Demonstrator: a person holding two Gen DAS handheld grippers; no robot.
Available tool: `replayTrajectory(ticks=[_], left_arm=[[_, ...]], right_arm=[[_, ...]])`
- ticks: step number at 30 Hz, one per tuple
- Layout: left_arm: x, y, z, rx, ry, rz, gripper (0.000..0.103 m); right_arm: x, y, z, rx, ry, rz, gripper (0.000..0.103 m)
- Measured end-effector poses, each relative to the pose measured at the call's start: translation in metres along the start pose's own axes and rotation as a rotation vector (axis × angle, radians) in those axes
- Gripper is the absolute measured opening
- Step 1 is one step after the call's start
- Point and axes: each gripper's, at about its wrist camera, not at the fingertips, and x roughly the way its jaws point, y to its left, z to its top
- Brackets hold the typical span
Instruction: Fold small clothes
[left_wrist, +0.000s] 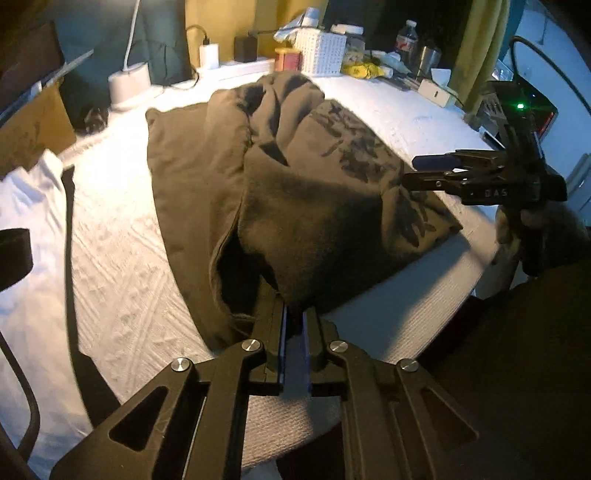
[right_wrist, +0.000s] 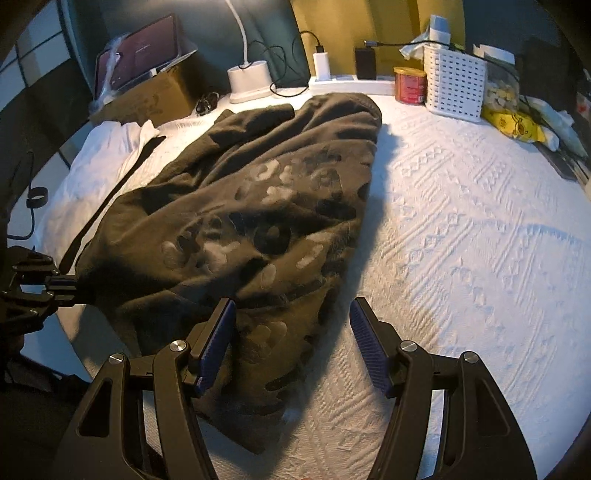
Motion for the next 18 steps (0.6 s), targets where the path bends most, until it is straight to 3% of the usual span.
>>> replayTrajectory(ticks=[1,3,5,12,18], left_arm=[[-0.003,-0.001,0.001,0.009,-0.011,0.020,0.017],[-0.011,0.002,0.004,0.001,-0.044,0.037,0.066],[-0.020,0.010,0.009,-0.049,-0.098,0.028,0.079],[-0.021,0.036,0.038,-0.119,-0.170,0.089,0.079],[-0.001,0.042,0.068,-0.063,-0.177,0.119,0.079]], right_arm=[[-0.001,-0.001,0.002,0.002,-0.006,-0.003,0.067],[-0.003,-0.003,0.007,0.004,-0.016,-0.005,0.067],[-0.004,-0.005,0.011,0.004,-0.027,-0.008,0.067],[-0.001,-0.015,0.028,0.014,-0.046,-0.012,0.067],[0.007,-0.025,0.039,0.025,-0.042,-0.017,0.067]])
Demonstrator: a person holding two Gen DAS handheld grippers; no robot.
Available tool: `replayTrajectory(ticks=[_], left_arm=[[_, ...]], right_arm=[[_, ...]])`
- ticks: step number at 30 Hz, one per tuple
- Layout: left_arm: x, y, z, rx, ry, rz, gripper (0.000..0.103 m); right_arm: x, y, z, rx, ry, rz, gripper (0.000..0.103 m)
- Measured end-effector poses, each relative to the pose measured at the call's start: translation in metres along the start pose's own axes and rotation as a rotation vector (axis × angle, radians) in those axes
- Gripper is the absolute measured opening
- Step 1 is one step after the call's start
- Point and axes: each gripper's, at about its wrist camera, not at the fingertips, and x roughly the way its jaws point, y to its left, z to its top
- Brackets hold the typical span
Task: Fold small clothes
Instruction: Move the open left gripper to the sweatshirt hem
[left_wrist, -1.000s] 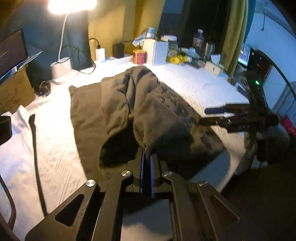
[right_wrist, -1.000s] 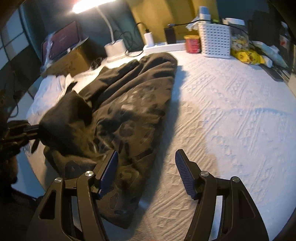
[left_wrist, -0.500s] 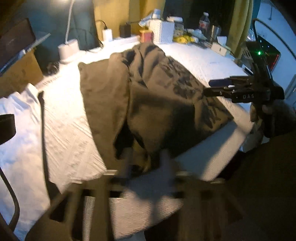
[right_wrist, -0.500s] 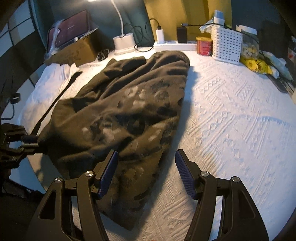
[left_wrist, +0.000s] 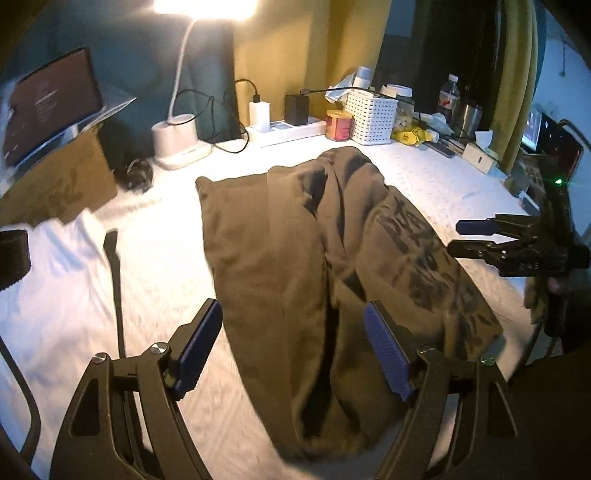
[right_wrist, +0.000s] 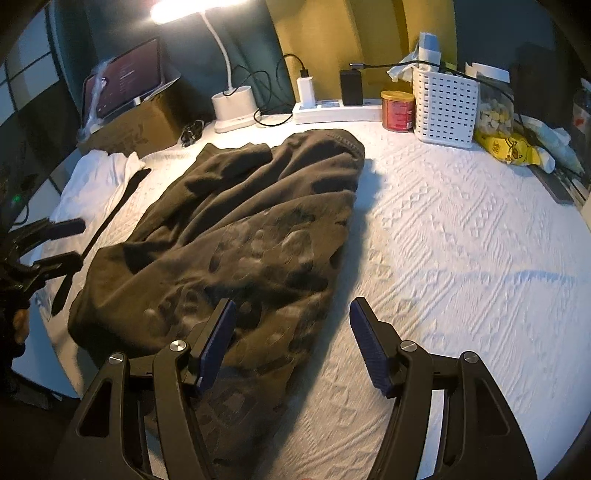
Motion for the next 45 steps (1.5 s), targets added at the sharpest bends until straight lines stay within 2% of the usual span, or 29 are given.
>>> replayTrajectory(ticks=[6,14,20,25,29,32,35,37,39,40,41,44,45], left_arm=[[0.030,-0.003,0.032,0.076,-0.010,-0.003,0.079],[0.085,-0.011,0.072,0.177,0.034,0.001,0.079],[0.114,0.004,0.085,0.215,0.064,0.063,0.079],[0.116,0.035,0.088,0.180,0.043,0.160,0.078],[0.112,0.067,0.086,0.088,0.021,0.219,0.078],[0.104,0.079,0.085,0.033,-0.006,0.186,0.078],[0.098,0.082,0.087,-0.016,-0.031,0.089,0.078],[0.099,0.079,0.087,-0.023,-0.031,0.023,0.078],[0.105,0.073,0.087,0.003,-0.012,0.016,0.077],[0.109,0.070,0.086,0.021,0.001,0.030,0.073],[0.117,0.070,0.085,0.027,0.023,0.041,0.061],[0.125,0.079,0.083,-0.026,0.032,-0.002,0.055],[0.126,0.080,0.084,-0.028,0.028,-0.010,0.048]], right_arm=[[0.010,-0.012,0.011,0.019,0.005,-0.015,0.067],[0.026,-0.024,0.026,0.036,0.014,-0.030,0.067],[0.040,-0.027,0.033,0.047,0.037,-0.043,0.067],[0.051,-0.027,0.038,0.048,0.051,-0.048,0.067],[0.059,-0.027,0.045,0.044,0.053,-0.048,0.067],[0.064,-0.027,0.053,0.043,0.046,-0.052,0.067],[0.067,-0.031,0.063,0.046,0.032,-0.061,0.067],[0.069,-0.034,0.070,0.051,0.022,-0.062,0.067],[0.070,-0.038,0.077,0.058,0.013,-0.059,0.067],[0.071,-0.040,0.081,0.063,0.007,-0.057,0.067],[0.071,-0.042,0.084,0.067,-0.001,-0.056,0.067],[0.073,-0.048,0.091,0.073,-0.015,-0.060,0.067],[0.074,-0.051,0.095,0.075,-0.020,-0.060,0.067]])
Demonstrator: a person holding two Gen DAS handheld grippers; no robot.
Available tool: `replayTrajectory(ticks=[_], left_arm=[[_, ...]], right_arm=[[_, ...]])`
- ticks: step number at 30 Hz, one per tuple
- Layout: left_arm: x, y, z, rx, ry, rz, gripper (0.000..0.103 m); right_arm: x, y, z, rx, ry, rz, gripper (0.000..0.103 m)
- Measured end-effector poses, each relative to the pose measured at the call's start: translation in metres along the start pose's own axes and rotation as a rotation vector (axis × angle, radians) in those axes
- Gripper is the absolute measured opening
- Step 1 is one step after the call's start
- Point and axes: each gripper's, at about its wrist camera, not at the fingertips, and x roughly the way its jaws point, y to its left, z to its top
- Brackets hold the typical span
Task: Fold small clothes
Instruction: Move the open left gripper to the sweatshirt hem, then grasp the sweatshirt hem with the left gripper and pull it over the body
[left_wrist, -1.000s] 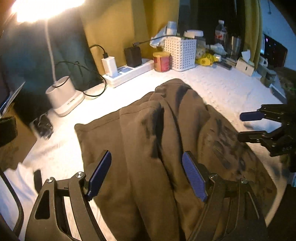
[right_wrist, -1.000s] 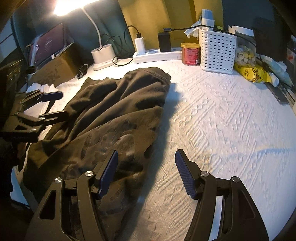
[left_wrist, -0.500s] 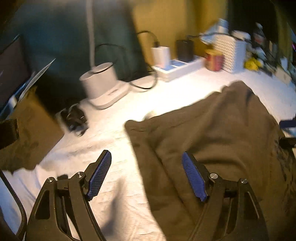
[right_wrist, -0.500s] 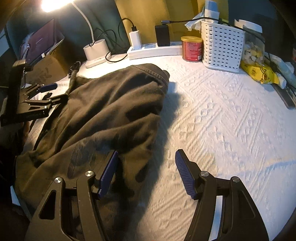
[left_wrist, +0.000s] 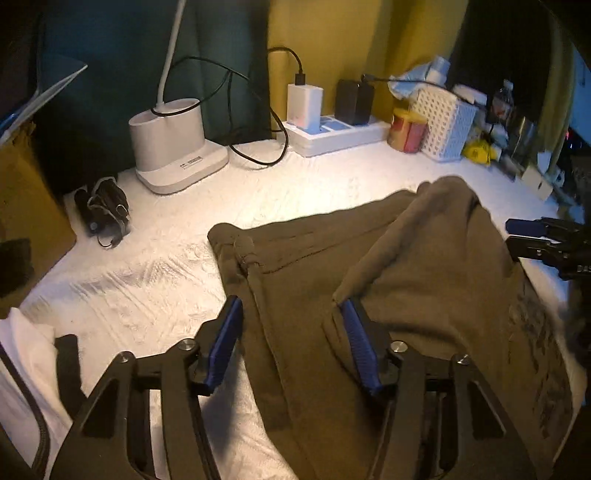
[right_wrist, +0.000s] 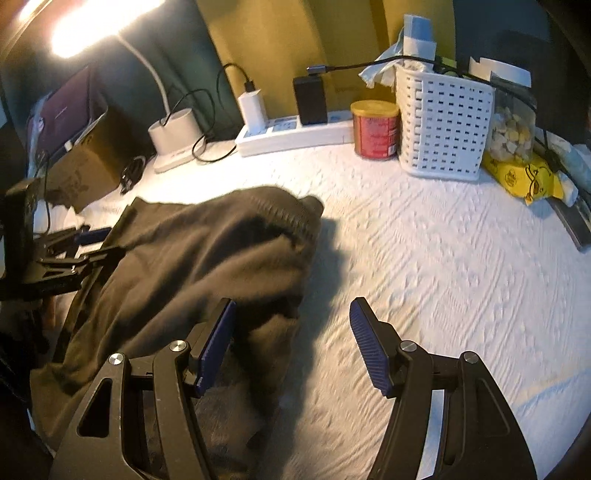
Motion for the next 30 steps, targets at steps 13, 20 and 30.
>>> replayTrajectory(ticks=[13,20,30], left_arm=[[0.004,0.016,0.017,-0.035,-0.010,-0.019,0.030],[0.015,0.008,0.013,0.002,0.000,-0.028,0.022],[-0.012,0.005,0.037,0.066,-0.142,0.043,0.000]], right_arm=[[0.024,-0.025,0.038,0.066,-0.026,0.081,0.055],[0.054,-0.027,0.034,0.122,0.041,0.202,0.041],[0.032,-0.015,0.055,0.058,-0.086,0.189,0.011]])
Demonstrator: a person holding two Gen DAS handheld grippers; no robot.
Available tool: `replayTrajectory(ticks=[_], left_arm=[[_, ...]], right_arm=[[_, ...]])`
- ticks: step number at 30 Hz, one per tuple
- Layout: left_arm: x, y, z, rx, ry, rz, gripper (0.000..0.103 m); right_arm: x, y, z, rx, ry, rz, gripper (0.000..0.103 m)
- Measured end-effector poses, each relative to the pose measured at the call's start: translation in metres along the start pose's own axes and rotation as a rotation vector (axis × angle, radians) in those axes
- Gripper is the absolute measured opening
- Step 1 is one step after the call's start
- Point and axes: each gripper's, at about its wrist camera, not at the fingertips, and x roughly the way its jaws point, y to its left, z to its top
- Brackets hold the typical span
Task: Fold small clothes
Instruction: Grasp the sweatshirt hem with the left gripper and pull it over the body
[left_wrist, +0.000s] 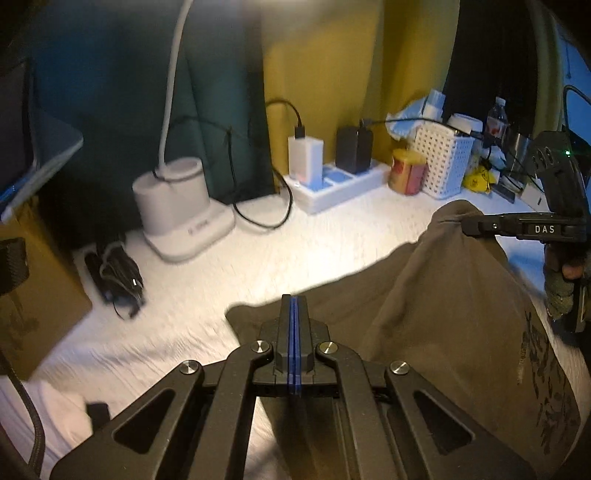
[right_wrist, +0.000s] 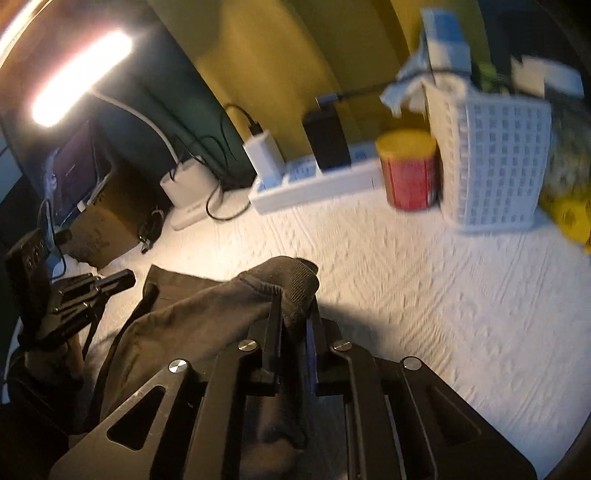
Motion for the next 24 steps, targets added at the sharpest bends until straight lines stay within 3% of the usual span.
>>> replayTrajectory(ticks=[4,8,10,12,13,20,22,24], left_arm=[[0.007,0.014,0.009,-0.043,0.029,-0.021,0.000],[0.009,0.014,0.005,-0.073,0.070,0.018,0.000],[0.011,0.011,-0.001,-0.065,0.091,0.030,0.010],[0.012,0.009,-0.007,-0.077,0.101,0.017,0.044],[0.013,0.007,-0.010,-0.086,0.102,0.008,0.048],[0.023,-0.001,-0.020,-0.047,0.132,-0.001,0.046],[0.023,-0.005,-0.020,-0.013,0.121,0.004,0.026],[0.025,-0.008,-0.021,0.021,0.121,0.017,0.022]], right_arm=[[0.003,-0.003,0.005,-0.005,0.006,-0.009,0.011],[0.010,-0.005,0.000,-0.008,0.028,-0.041,0.012],[0.013,-0.008,-0.002,0.001,0.033,-0.054,0.012],[0.015,-0.010,-0.003,0.005,0.042,-0.063,0.012],[0.016,-0.009,-0.004,0.003,0.047,-0.069,0.012],[0.017,-0.009,-0.005,-0.008,0.050,-0.080,0.012],[0.016,-0.010,-0.006,-0.007,0.050,-0.080,0.012],[0.017,-0.011,-0.008,-0.006,0.052,-0.080,0.012]])
